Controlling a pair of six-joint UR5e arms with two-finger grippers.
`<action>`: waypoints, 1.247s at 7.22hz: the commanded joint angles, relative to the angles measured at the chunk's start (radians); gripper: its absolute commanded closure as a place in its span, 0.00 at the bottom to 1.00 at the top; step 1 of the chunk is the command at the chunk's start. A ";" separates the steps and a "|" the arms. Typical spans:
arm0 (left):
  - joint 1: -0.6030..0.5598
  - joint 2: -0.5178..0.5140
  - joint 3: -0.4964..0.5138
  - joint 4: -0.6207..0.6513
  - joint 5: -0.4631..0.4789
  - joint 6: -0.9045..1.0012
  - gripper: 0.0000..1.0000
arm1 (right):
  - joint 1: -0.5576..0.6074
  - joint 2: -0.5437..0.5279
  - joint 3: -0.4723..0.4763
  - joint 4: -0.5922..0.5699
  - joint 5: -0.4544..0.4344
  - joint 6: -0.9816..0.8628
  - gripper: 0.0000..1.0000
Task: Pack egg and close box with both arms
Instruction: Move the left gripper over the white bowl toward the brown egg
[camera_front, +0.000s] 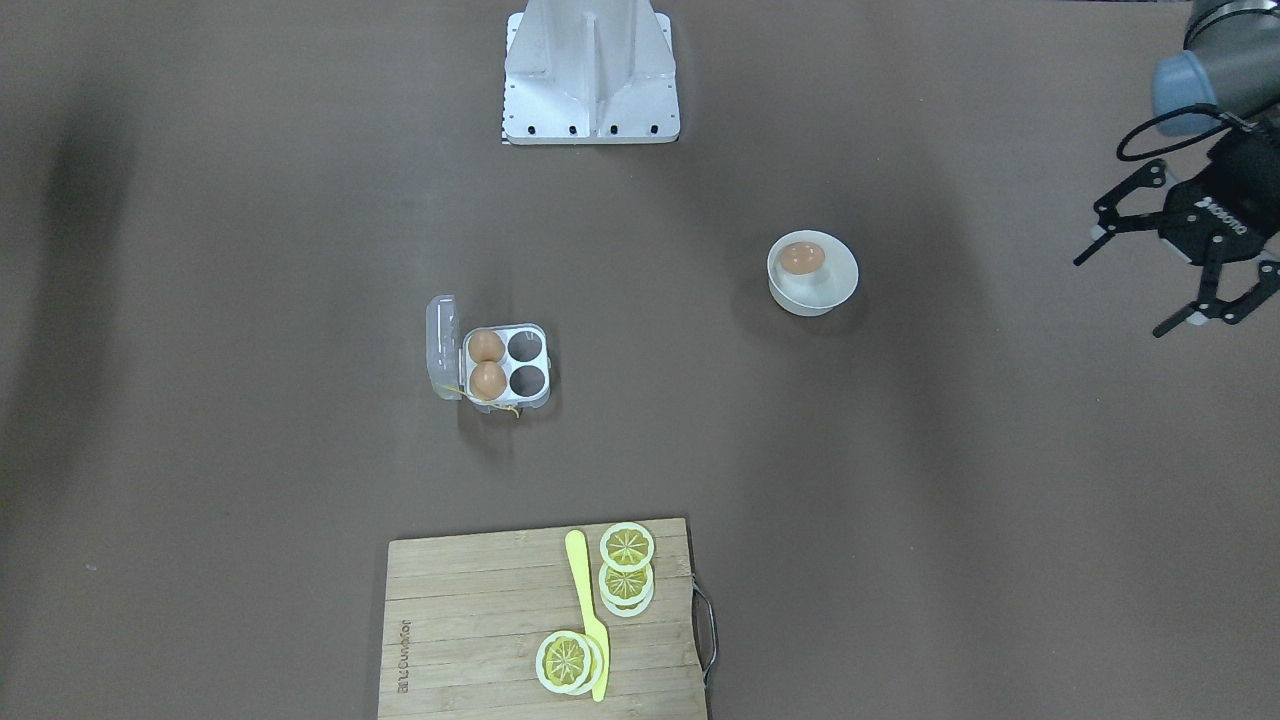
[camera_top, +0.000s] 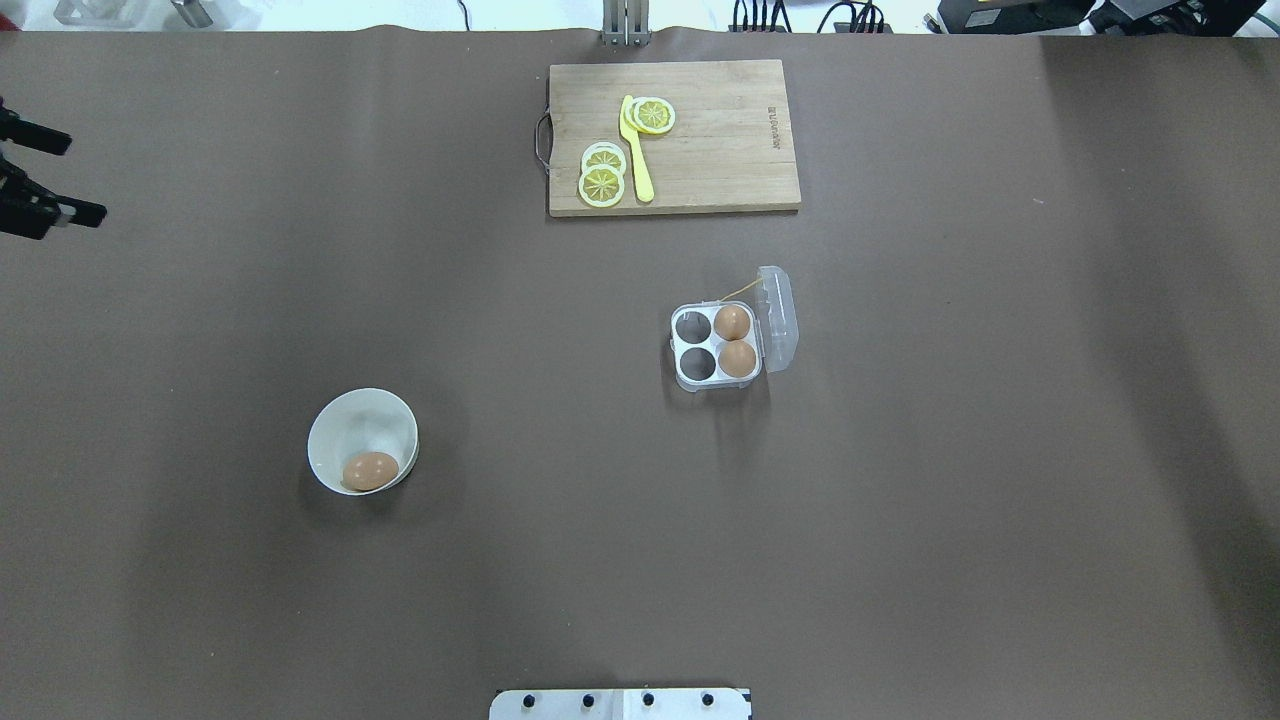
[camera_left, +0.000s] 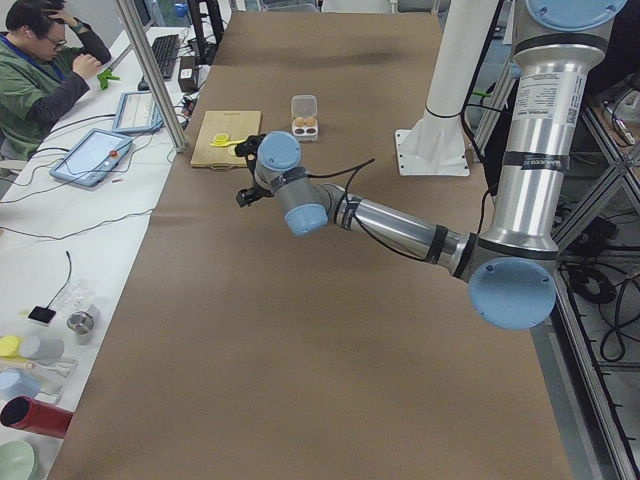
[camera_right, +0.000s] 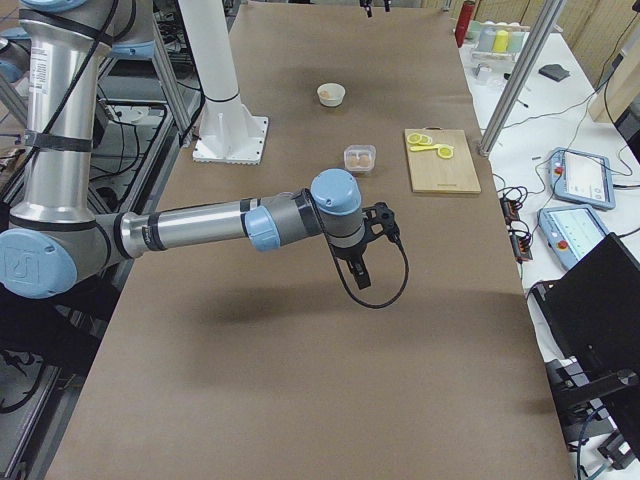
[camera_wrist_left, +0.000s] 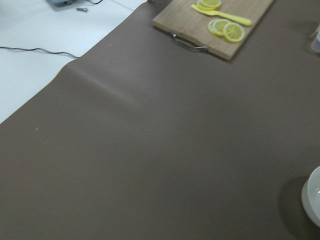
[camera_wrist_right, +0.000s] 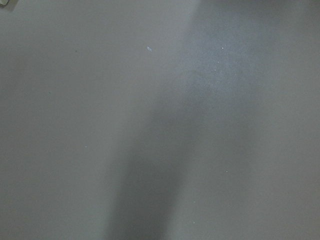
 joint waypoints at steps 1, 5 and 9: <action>0.170 -0.036 -0.004 -0.046 0.069 -0.025 0.03 | 0.000 0.000 -0.001 0.007 0.000 0.000 0.00; 0.435 0.029 -0.002 -0.173 0.269 -0.030 0.08 | 0.000 -0.002 -0.001 0.011 -0.001 0.000 0.00; 0.537 0.036 0.022 -0.184 0.305 -0.028 0.23 | 0.000 -0.002 0.001 0.019 -0.001 0.000 0.00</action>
